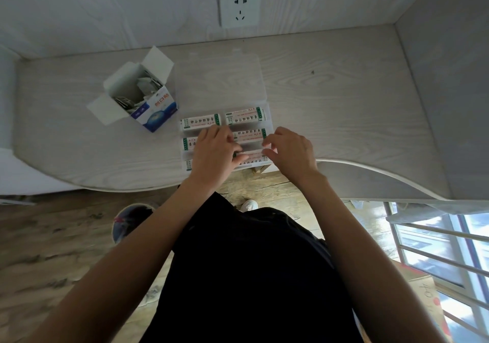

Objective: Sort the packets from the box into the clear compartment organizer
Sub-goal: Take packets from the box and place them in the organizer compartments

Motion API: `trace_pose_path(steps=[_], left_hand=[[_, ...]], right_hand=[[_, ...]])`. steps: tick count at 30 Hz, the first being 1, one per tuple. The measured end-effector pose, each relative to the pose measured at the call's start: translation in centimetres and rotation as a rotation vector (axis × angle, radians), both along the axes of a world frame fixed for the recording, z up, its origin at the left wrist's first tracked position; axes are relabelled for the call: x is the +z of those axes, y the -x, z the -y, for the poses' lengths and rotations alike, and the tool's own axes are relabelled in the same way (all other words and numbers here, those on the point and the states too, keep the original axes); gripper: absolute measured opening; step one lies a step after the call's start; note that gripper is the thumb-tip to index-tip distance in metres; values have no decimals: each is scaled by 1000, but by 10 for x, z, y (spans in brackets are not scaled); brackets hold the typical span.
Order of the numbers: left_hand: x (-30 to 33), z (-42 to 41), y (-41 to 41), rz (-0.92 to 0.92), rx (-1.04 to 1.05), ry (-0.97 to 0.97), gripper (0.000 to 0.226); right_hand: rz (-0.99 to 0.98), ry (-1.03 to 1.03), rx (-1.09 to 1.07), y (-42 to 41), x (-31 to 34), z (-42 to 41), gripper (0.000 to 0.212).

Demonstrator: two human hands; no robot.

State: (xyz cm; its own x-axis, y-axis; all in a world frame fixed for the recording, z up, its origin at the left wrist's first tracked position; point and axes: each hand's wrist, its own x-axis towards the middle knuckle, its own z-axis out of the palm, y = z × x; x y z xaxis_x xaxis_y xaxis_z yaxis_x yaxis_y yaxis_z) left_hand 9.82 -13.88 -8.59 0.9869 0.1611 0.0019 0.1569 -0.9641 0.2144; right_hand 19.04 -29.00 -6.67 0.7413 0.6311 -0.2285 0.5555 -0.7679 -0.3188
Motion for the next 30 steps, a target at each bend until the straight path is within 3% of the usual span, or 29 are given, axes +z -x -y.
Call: trace_pose_path(steps=[7,11,13,15,17,20,23,26,30], left_hand=[[14,-14,9,171,-37,91,34],[41,-42,23,461,105,194,33],[49,-65,32,562,216,147,27],[51,-92,42,530,372,38,31],[51,-120,51,399,529,24,51],[47,-150,51,211,699,201,79],[44,-166,42,28,758,347,94],[36,-172,35,-57,685,375,87],[30,-171,35,-14,668,335,75]], right_hand=[[-48,-492,-216,-4,16,13,10],[-56,-701,-141,-6,38,-21,12],[-47,-725,-79,-7,47,-47,13],[-28,-705,4,-9,51,-79,14],[14,-665,102,-12,51,-118,15],[125,-556,231,-15,48,-172,15],[244,-283,327,-17,47,-218,24],[310,-85,381,-13,45,-242,32],[292,80,388,-8,35,-257,31]])
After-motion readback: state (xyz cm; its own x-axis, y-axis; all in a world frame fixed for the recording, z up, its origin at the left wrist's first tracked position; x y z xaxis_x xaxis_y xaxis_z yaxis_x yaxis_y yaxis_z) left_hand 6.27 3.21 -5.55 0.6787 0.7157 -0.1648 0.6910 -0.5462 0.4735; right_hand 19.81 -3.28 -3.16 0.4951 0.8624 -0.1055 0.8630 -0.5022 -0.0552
